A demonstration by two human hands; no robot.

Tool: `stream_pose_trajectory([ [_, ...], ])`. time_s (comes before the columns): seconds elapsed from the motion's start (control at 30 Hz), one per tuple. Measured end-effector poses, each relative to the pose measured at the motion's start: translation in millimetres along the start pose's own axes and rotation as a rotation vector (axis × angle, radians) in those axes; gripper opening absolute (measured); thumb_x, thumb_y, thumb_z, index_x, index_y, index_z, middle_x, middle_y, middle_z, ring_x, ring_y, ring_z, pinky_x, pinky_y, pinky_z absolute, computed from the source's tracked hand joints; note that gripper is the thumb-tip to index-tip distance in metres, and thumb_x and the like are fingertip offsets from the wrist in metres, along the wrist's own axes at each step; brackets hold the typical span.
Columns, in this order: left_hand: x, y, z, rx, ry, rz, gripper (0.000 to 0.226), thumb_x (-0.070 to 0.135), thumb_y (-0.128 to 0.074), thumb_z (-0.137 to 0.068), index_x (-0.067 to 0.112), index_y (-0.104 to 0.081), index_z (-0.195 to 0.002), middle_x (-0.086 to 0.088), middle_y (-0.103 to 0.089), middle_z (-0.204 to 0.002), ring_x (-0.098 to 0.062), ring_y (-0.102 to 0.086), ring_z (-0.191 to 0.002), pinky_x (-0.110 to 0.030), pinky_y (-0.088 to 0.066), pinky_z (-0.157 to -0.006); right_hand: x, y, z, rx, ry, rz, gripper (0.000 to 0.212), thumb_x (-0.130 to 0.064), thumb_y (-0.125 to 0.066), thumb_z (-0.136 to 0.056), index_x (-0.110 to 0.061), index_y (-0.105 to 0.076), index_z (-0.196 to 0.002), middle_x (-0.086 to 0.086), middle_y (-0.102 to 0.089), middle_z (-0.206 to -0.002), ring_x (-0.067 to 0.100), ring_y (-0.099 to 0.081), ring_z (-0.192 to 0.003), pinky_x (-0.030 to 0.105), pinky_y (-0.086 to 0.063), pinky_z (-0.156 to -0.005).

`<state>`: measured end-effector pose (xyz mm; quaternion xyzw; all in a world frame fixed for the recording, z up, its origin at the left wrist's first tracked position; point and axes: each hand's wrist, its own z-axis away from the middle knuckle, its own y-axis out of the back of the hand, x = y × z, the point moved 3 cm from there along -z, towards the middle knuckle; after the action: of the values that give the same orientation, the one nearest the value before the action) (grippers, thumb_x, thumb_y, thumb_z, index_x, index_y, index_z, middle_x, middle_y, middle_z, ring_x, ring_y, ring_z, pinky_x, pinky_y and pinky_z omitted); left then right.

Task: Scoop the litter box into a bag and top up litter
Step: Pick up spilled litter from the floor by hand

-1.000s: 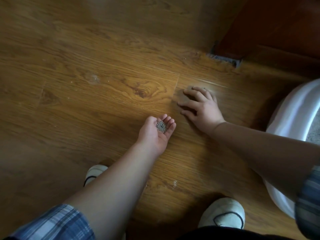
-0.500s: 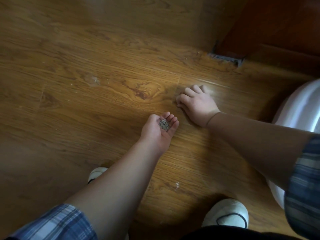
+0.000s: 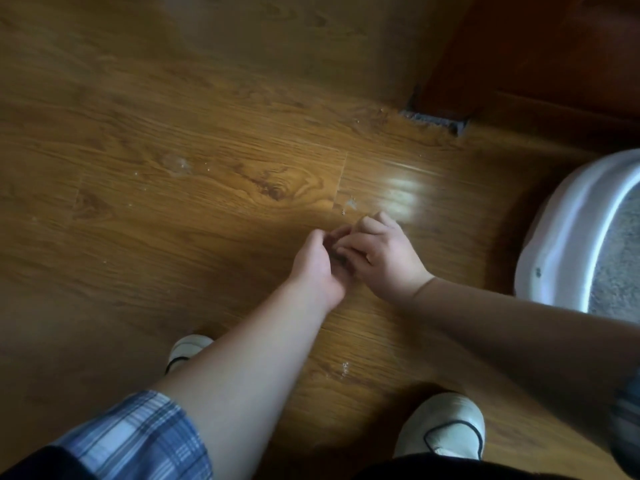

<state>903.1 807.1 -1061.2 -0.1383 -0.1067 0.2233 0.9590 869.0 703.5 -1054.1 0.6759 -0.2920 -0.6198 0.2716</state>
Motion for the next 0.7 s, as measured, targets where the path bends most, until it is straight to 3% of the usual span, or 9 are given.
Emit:
stream_pose_trajectory([
  [0.1,-2,2,-1,0.007,-0.019,0.031,0.028,0.015,-0.038,-0.097,0.005,-0.062,-0.088,-0.015,-0.066,-0.084,-0.025,-0.066,-0.077,-0.032,-0.058,-0.070,15,12,6,0.033,-0.046,0.003,0.026,-0.017,-0.057,-0.096,-0.024,-0.074,-0.115,0.001,-0.063,-0.098,0.025,-0.050,-0.086,0.042,-0.047,-0.082],
  [0.2,1,5,1,0.035,-0.054,-0.014,0.029,0.013,-0.037,-0.096,0.002,-0.062,-0.087,-0.013,-0.063,-0.082,-0.023,-0.064,-0.076,-0.032,-0.058,-0.070,40,20,-1,-0.063,-0.164,0.248,0.043,-0.024,-0.051,-0.098,-0.024,-0.055,-0.141,0.004,-0.055,-0.136,0.034,-0.049,-0.118,0.051,-0.043,-0.099],
  [0.3,8,9,4,0.045,-0.077,-0.019,0.028,0.010,-0.037,-0.094,0.001,-0.061,-0.084,-0.011,-0.063,-0.078,-0.022,-0.063,-0.075,-0.032,-0.057,-0.077,60,15,-6,-0.281,-0.189,0.519,0.059,-0.043,-0.037,-0.102,-0.023,-0.028,-0.157,0.002,-0.024,-0.164,0.029,-0.016,-0.151,0.050,-0.019,-0.121],
  [0.43,15,15,6,0.045,-0.094,0.002,0.028,0.011,-0.036,-0.095,0.002,-0.061,-0.084,-0.011,-0.062,-0.077,-0.023,-0.062,-0.076,-0.033,-0.055,-0.079,57,-2,-6,-0.340,-0.144,0.578,0.067,-0.053,-0.025,-0.101,-0.022,-0.017,-0.160,0.002,-0.014,-0.167,0.028,-0.005,-0.154,0.054,-0.009,-0.123],
  [0.63,22,26,5,0.061,-0.089,0.026,0.028,0.011,-0.037,-0.095,0.002,-0.061,-0.086,-0.011,-0.064,-0.079,-0.022,-0.063,-0.077,-0.032,-0.056,-0.079,46,-11,-11,-0.380,-0.087,0.502,0.060,-0.054,-0.023,-0.100,-0.033,-0.026,-0.157,0.001,-0.019,-0.166,0.028,-0.009,-0.154,0.058,-0.008,-0.122],
  [0.7,24,28,6,0.071,-0.093,0.038,0.027,0.011,-0.037,-0.095,0.002,-0.062,-0.086,-0.011,-0.064,-0.079,-0.022,-0.064,-0.077,-0.032,-0.057,-0.078,49,-8,-12,-0.352,-0.039,0.409,0.054,-0.050,-0.033,-0.102,-0.034,-0.035,-0.153,0.000,-0.024,-0.164,0.027,-0.013,-0.153,0.057,-0.010,-0.122],
])
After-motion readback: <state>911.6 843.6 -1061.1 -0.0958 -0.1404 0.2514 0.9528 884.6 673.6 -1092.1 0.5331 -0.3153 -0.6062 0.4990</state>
